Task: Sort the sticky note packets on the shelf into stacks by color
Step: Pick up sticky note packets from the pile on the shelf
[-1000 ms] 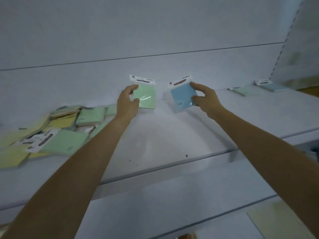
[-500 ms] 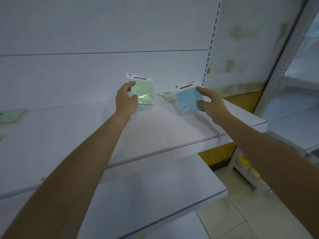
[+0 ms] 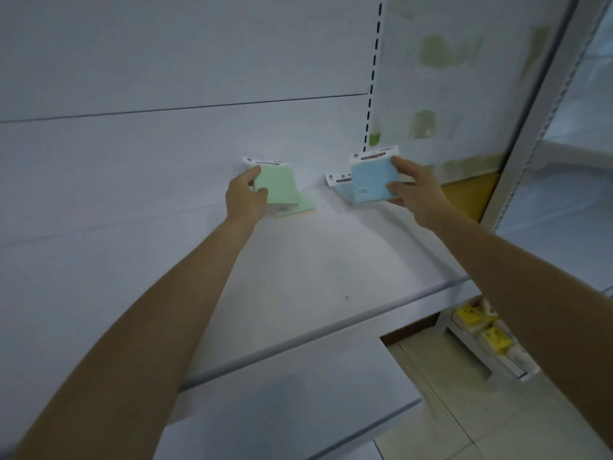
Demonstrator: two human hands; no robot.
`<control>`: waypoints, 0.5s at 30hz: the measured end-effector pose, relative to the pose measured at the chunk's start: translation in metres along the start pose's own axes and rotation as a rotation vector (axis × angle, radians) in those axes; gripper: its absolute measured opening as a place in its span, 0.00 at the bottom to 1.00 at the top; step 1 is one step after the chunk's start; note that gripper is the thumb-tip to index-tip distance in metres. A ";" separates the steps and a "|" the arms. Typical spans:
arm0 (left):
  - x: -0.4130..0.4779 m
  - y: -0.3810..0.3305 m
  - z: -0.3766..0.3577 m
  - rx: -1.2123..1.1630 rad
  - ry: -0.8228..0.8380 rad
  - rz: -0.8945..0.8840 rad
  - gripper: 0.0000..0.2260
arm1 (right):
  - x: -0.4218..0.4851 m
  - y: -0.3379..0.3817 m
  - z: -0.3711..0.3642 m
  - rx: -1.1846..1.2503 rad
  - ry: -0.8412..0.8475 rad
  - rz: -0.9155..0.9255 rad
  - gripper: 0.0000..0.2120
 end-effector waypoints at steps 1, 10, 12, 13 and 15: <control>0.005 0.002 -0.006 0.017 0.008 0.007 0.22 | 0.009 -0.003 0.002 0.021 -0.001 -0.012 0.24; 0.013 0.024 -0.024 0.154 0.030 0.265 0.33 | 0.067 -0.011 -0.016 -0.025 0.115 0.016 0.24; 0.010 0.026 -0.025 0.195 0.015 0.289 0.27 | 0.077 -0.014 -0.022 -0.080 0.149 0.019 0.24; 0.009 0.026 -0.027 0.211 0.011 0.284 0.24 | 0.080 -0.015 -0.023 -0.098 0.164 0.011 0.24; 0.010 0.027 -0.028 0.239 0.007 0.271 0.22 | 0.087 -0.020 -0.024 -0.117 0.188 -0.002 0.24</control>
Point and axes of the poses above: each hand's wrist, its own x-axis towards the middle knuckle, its own z-axis out of the back of the hand, y = z × x, the point moved 5 cm from there along x, towards the middle knuckle, and after that the axes turned 11 degrees about -x, right-handed, at the moved point
